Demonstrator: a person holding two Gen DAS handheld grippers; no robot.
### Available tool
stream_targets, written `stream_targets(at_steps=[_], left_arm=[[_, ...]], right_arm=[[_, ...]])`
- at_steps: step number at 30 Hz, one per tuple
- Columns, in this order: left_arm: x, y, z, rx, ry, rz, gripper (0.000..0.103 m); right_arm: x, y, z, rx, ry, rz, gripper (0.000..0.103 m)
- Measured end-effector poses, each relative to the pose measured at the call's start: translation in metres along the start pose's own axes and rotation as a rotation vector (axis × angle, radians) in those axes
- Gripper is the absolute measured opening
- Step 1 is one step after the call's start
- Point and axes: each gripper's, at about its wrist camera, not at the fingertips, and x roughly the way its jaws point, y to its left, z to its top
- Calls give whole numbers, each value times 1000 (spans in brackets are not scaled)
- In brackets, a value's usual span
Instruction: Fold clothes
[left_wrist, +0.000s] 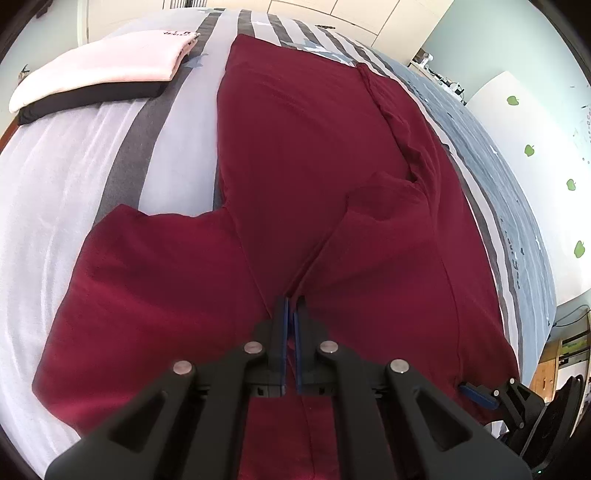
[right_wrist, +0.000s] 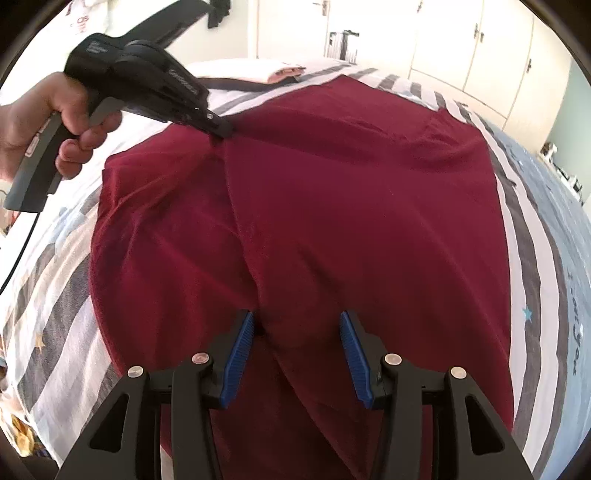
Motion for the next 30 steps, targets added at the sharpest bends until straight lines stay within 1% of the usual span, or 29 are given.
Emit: stream_targets(at_steps=[2,3,5,6,8,11,14,17,21,25,30], left_arm=[[1,0,0,0,0,-2,2],[1,1,0,0,1,-4,2],[0,2,1,-3,0,-12,2],[-1,3,2,-2,-2,-16,2],[-4,3,2,0,-9,-23,2],[-10,5,3,-8,-20,-35,2],[-24,8,4,-21,-45,-47,2],[-49,14,5,-27,-82,-49,2],[-85,39,2,-58,-108,-31,2],[-115,67,-9,-69,-113,12,2],[-139,104,-30,-95,-98,80,2]], right_arm=[[3,0,1,2,3,11,44],[4,-3,1,17,6,20,42],[5,-12,2,62,14,32,26],[5,-18,3,86,19,45,23],[5,-25,6,103,32,63,14],[2,-26,9,81,40,69,9],[-9,-20,14,53,20,77,8],[-21,-13,23,42,1,110,8],[-30,4,36,44,-25,157,8],[-30,30,47,27,-34,214,8],[-29,76,52,-18,-33,295,8]])
